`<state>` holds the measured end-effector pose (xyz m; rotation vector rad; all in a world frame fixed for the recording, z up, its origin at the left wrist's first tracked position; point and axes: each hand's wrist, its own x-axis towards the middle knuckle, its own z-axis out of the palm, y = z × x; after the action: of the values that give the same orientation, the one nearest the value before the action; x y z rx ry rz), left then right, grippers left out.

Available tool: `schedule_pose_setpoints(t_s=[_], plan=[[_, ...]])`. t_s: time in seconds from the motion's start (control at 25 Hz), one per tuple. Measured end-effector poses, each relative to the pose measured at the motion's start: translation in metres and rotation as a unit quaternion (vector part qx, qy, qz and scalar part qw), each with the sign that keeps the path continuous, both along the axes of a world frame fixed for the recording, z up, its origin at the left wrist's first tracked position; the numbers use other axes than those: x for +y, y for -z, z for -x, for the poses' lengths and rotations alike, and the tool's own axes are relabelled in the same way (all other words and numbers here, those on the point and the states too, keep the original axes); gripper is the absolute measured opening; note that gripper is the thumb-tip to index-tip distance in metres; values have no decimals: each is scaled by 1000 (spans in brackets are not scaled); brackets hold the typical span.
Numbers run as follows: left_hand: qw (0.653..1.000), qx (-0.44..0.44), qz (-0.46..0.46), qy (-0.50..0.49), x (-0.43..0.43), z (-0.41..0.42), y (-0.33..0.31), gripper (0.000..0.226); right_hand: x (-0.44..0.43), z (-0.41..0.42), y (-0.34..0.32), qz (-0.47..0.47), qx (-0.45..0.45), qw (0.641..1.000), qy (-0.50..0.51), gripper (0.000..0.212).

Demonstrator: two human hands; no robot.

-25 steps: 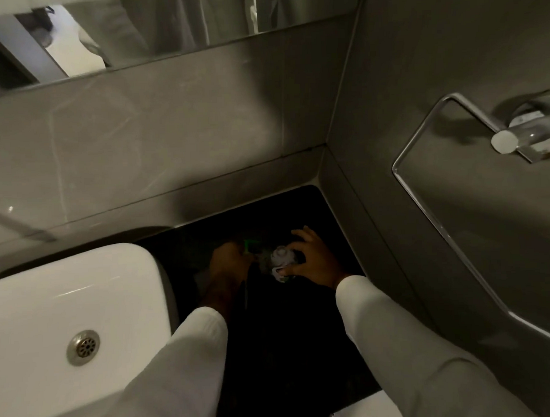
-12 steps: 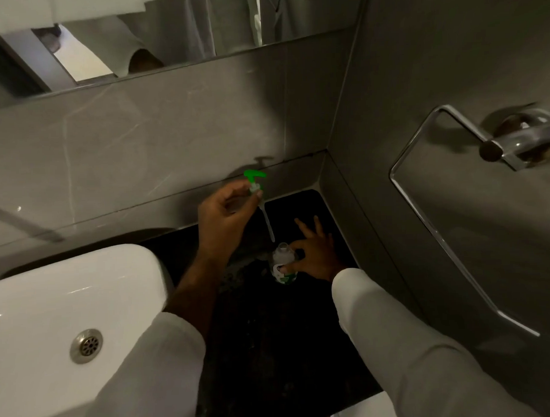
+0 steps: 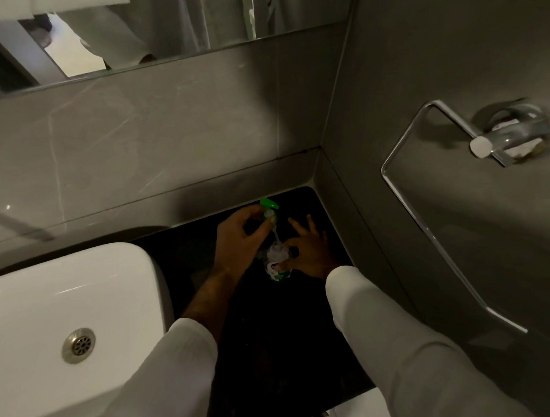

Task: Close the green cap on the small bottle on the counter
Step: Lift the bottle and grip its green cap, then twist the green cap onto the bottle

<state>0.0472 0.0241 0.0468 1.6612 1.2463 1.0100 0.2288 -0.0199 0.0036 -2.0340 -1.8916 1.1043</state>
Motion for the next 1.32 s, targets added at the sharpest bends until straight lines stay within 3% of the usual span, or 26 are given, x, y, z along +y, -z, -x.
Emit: schedule_pose_setpoints(t_s=[0.24,0.36,0.48,0.68,0.8,1.08,1.32], plan=[[990,87,53,92,-16,7,23,21,-2,2,0,-16,11,1000,-1,40],[991,77,59,97,-20,8,27,26,-3,3,1,-16,15,1000,3,38],[988,126,53,71,-22,2,28,34,-4,5,1,-20,12,1000,8,40],[978,33,162,129,-21,4,26,64,-6,0,1,-15,-6,1000,8,50],[982,63,148,102,-21,1,25,73,-7,1,1,-12,-6,1000,13,50],[985,119,82,96,-16,-3,32,46,-9,5,2,-23,12,1000,15,49],[992,32,114,-47,-35,-6,40,43,-9,13,2,-27,4,999,36,40]])
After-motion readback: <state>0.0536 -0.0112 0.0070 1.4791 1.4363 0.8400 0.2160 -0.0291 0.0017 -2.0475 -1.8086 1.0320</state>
